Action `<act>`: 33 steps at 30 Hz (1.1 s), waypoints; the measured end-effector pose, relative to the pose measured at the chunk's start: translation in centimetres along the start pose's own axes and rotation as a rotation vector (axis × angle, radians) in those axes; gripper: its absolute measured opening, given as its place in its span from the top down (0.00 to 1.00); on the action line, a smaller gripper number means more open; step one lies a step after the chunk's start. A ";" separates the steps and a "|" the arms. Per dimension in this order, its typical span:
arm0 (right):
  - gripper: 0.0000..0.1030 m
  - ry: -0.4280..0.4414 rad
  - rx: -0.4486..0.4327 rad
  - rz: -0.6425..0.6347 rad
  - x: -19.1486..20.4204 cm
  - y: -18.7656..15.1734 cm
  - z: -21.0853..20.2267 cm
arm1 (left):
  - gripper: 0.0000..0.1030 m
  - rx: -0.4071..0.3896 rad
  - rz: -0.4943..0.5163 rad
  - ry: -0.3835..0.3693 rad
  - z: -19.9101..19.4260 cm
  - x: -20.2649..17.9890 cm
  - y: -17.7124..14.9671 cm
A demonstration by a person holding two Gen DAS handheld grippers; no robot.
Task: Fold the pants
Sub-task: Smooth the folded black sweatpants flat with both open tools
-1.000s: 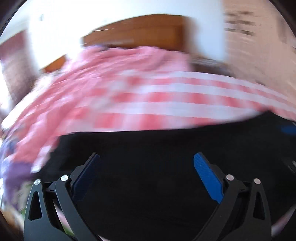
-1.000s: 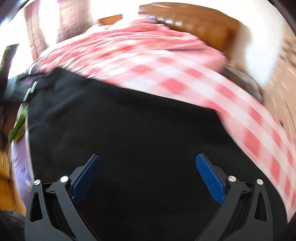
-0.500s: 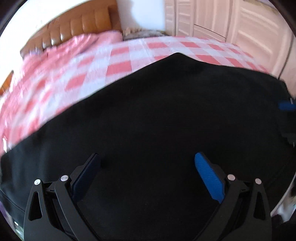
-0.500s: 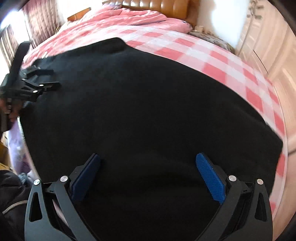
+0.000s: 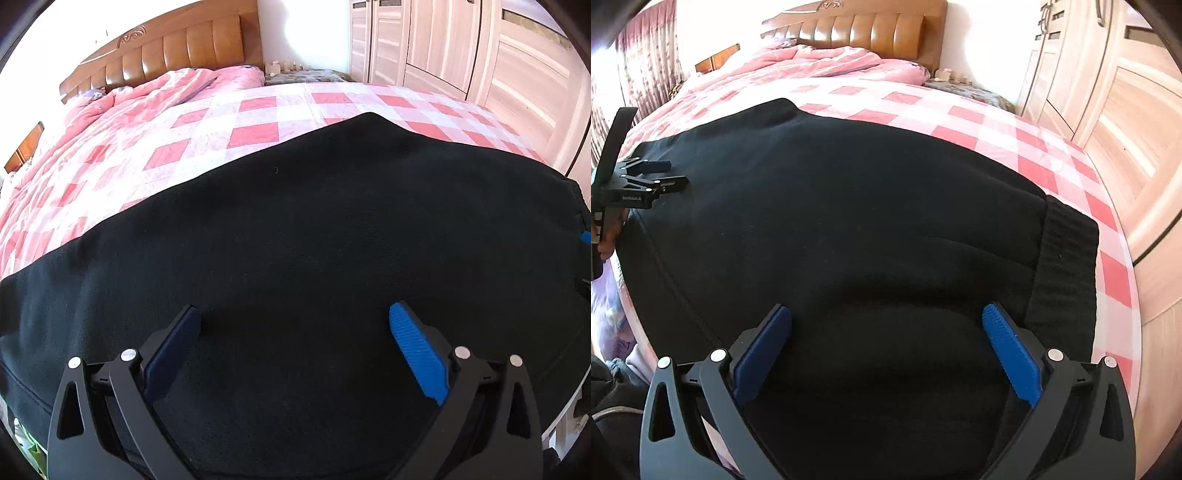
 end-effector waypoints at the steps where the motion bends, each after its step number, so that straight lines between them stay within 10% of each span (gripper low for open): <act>1: 0.04 0.001 -0.001 0.002 -0.1 -0.1 -0.1 | 0.01 0.000 0.000 0.001 0.0 0.0 0.0; 20: 0.04 -0.033 0.039 0.028 0.7 -1.4 -2.8 | 0.02 0.024 0.030 0.046 -2.1 -0.8 0.5; 24: 0.04 -0.067 -0.040 0.015 0.6 2.8 -3.6 | 0.02 -0.051 0.044 -0.115 -4.2 -4.2 4.8; 33: 0.04 0.008 0.056 0.006 0.7 6.8 2.5 | 0.02 0.059 0.216 -0.139 5.2 -13.7 11.7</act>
Point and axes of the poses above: each gripper's, at about its wrist camera, not at the fingertips, and z roughly the way its jaws point, x to its left, y to its top, the point moved 7 cm from there along z, roughly the way its jaws point, and after that the axes turned 5 degrees about z, right-handed, at the moved point
